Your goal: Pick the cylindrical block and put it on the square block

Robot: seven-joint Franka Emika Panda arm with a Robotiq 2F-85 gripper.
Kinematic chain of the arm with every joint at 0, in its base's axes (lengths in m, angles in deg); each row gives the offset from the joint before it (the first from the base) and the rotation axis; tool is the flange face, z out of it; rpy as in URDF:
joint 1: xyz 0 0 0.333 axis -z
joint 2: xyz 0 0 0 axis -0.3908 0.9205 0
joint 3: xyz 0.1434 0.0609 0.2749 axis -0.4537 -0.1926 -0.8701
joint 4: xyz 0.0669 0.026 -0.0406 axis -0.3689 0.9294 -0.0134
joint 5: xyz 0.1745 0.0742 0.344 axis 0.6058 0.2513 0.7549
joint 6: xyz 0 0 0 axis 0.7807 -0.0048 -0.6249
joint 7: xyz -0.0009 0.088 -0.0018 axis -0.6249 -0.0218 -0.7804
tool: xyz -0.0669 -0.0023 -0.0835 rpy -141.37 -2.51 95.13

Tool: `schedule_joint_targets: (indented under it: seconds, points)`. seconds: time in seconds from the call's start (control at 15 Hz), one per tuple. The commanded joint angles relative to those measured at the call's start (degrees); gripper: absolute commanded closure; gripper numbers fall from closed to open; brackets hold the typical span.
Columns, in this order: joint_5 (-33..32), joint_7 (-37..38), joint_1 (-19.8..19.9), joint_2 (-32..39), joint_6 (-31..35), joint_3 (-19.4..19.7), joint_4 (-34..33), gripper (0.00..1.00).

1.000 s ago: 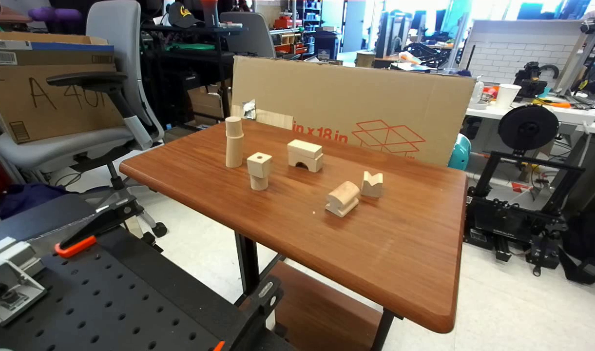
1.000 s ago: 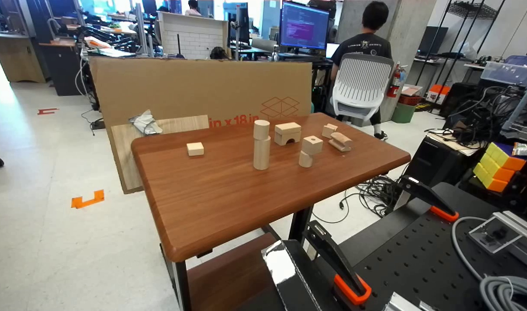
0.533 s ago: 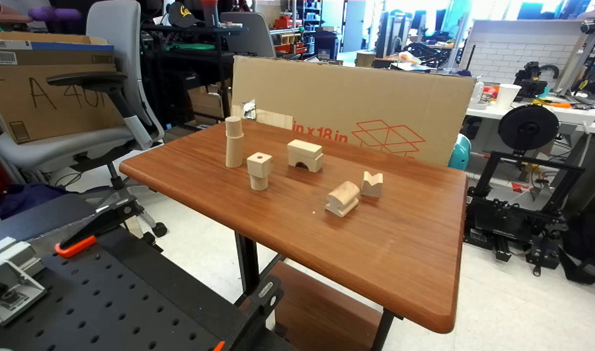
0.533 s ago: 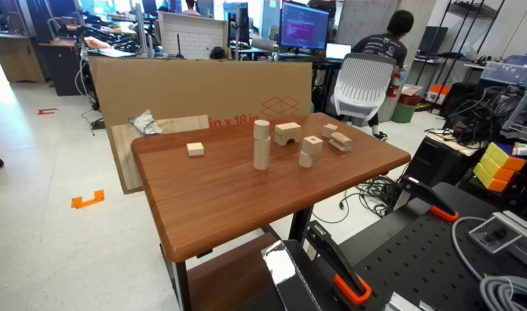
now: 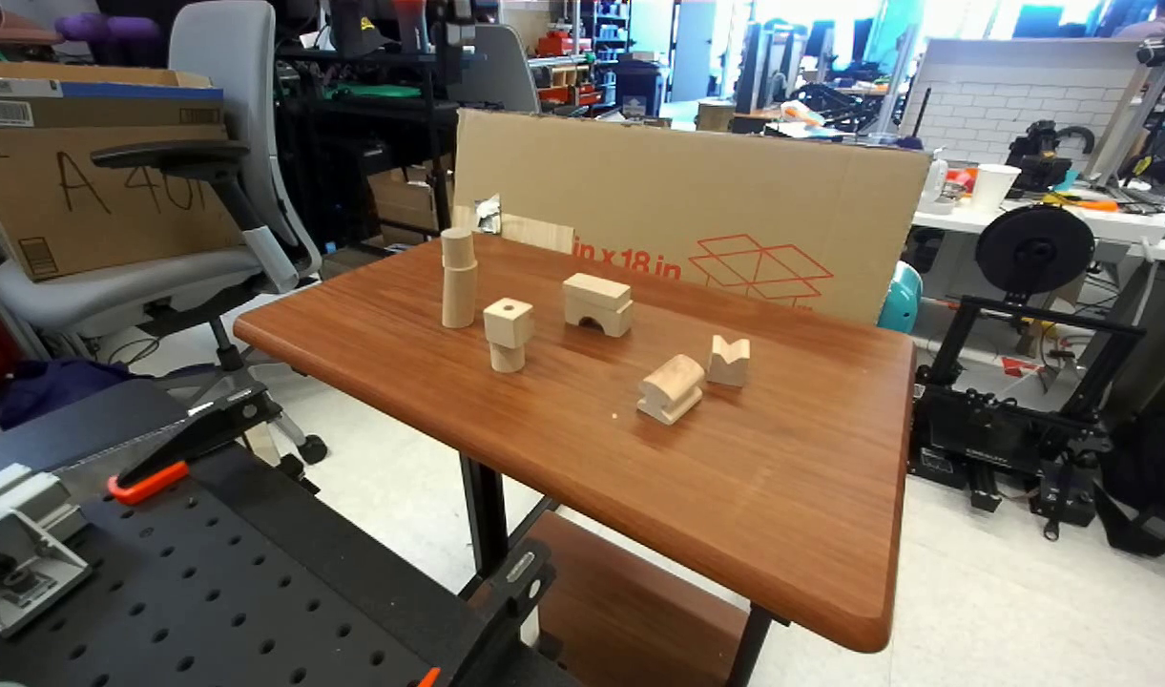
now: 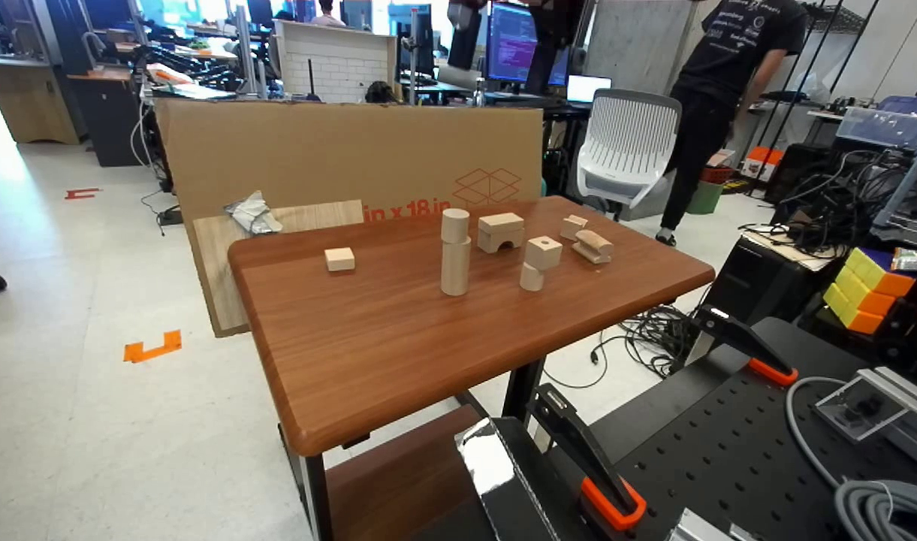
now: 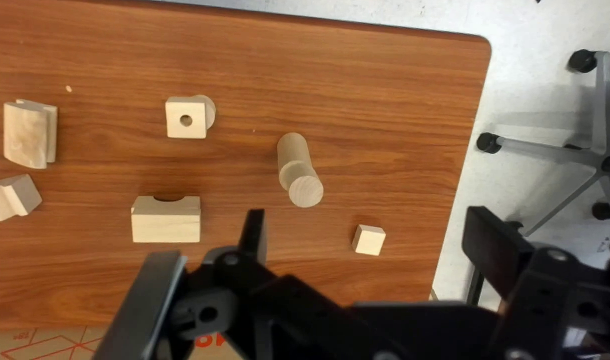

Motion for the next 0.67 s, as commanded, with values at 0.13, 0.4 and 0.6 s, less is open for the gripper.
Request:
schedule_joint_targets:
  seconds: [0.13, 0.4, 0.6]
  points:
    - [-8.3, 6.1, 0.3, 8.3, 7.2, -0.7, -2.4, 0.0]
    - [-12.7, 10.9, -0.3, 13.0, 8.9, -0.2, -4.0, 0.0]
    - [-14.8, 13.7, -0.8, 16.4, 8.7, 0.2, -5.9, 0.0]
